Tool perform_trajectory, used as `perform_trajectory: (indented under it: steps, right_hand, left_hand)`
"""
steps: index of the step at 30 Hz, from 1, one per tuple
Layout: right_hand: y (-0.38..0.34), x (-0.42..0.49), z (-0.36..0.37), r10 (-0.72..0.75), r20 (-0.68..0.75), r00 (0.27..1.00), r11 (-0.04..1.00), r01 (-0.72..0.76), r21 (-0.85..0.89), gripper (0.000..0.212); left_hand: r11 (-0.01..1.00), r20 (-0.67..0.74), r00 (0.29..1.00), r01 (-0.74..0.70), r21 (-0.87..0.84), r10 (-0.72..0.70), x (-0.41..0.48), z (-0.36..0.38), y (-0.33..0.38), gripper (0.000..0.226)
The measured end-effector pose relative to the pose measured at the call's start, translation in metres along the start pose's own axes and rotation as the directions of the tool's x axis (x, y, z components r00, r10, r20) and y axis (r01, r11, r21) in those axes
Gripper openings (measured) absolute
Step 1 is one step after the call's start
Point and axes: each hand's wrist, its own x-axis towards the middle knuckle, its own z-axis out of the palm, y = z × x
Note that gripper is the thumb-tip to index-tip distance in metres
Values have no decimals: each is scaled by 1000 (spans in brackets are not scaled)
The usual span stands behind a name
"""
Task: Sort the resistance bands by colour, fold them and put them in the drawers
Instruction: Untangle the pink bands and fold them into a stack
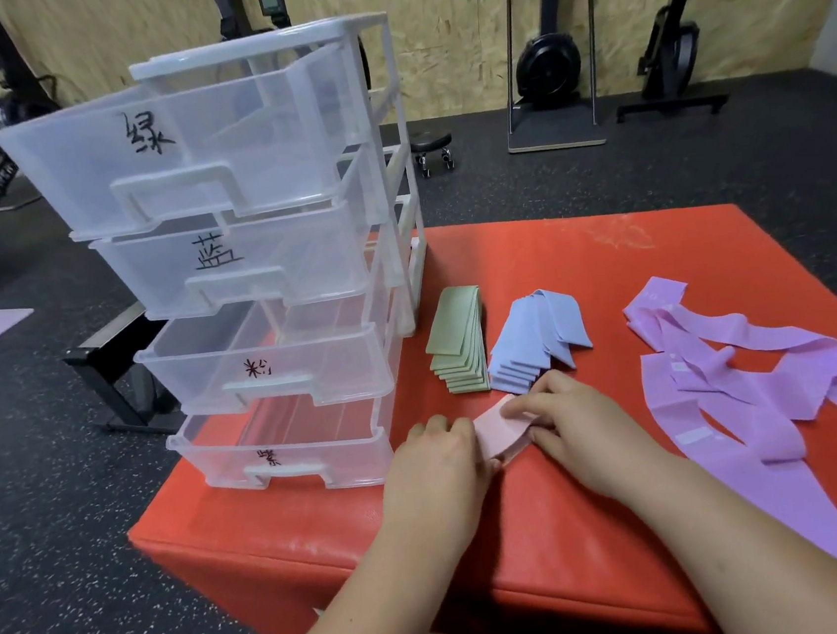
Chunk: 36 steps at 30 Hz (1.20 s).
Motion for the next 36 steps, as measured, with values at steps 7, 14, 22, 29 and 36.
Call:
perform_trajectory:
  steps: [7, 14, 22, 29, 36]
  right_hand:
    - [-7, -12, 12, 3, -33, 999, 985, -9, -172, 37]
    - [-15, -27, 10, 33, 31, 999, 962, -23, -273, 48]
    - [-23, -32, 15, 108, 33, 994, 930, -89, -358, 57]
    - [-20, -33, 15, 112, 65, 992, 949, -88, -303, 60]
    - [-18, -39, 7, 93, 95, 991, 970, -69, -233, 61]
  left_hand:
    - [1000, -5, 1000, -25, 15, 25, -9, 2, -3, 36]
    - [999, -3, 999, -36, -29, 36, -13, 4, -8, 37]
    - [995, -105, 994, -42, -88, 33, -21, 9, -7, 40]
    - [991, -122, 992, -26, -132, 10, -22, 11, -7, 32]
    - [994, -141, 989, -47, -103, 32, -22, 7, 0, 36]
